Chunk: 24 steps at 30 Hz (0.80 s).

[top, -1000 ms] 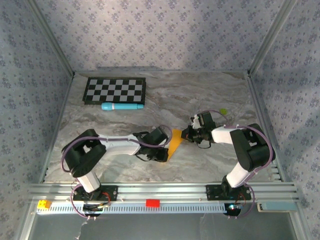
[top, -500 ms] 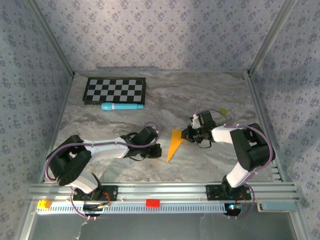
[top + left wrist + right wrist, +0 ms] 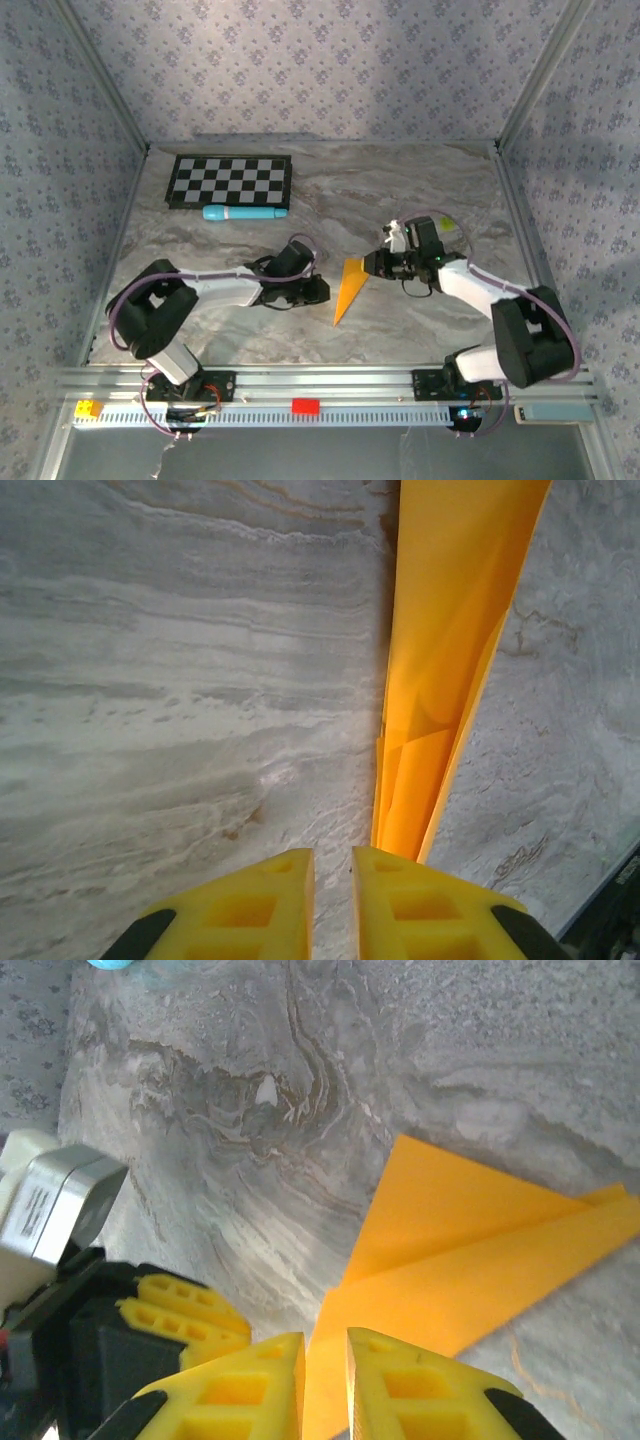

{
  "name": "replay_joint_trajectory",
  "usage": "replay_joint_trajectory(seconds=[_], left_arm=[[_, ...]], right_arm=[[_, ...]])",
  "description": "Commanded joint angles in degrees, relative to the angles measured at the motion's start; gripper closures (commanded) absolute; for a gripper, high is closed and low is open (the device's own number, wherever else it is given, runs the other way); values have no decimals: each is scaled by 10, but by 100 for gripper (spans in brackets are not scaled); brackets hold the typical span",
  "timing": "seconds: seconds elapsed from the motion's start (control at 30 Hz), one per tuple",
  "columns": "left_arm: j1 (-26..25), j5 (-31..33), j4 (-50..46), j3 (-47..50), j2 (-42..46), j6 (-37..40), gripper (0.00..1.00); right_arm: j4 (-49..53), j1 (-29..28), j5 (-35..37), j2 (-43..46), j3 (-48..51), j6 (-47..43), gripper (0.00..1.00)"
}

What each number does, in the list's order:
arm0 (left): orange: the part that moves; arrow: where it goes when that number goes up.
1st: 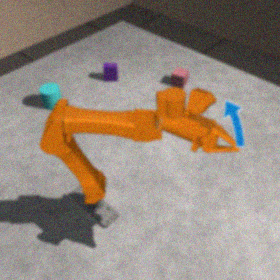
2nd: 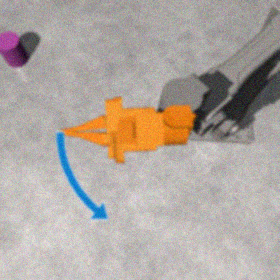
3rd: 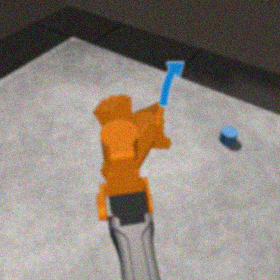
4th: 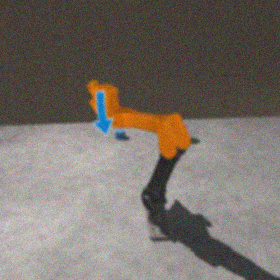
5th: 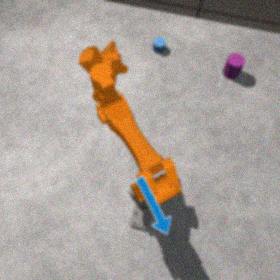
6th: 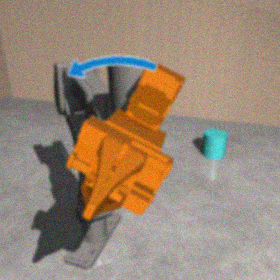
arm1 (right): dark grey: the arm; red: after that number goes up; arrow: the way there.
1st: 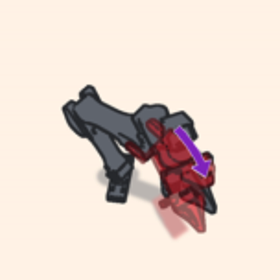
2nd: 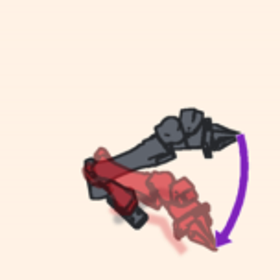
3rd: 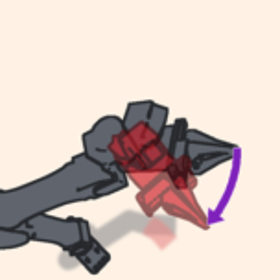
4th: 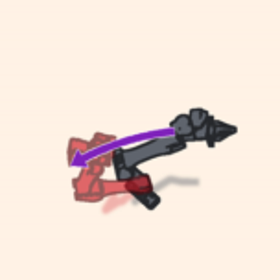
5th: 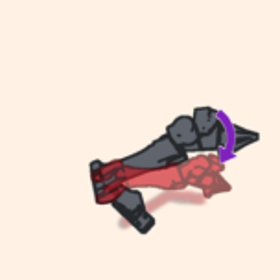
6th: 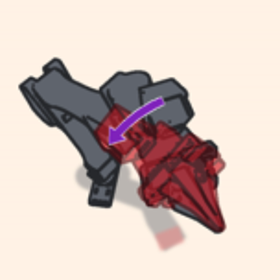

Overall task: Fold a paper plane with a square sheet of paper (pick it up from the middle)
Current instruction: Fold the wing for the fifth time at the center of the table, then move the paper plane to the center of the table.

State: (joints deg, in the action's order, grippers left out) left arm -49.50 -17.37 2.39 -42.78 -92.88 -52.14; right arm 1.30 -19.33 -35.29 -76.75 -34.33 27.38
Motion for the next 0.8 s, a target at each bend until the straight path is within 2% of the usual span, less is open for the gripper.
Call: replay_joint_trajectory(seconds=[0.0,0.23,0.77], left_arm=[[2,-31,28,-27,-24,-6,80],[2,-50,30,-59,-59,-1,78],[3,-52,26,-63,-80,2,77]], right_arm=[[37,2,20,38,34,2,80],[33,4,43,91,69,32,75],[21,3,50,84,85,48,73]])
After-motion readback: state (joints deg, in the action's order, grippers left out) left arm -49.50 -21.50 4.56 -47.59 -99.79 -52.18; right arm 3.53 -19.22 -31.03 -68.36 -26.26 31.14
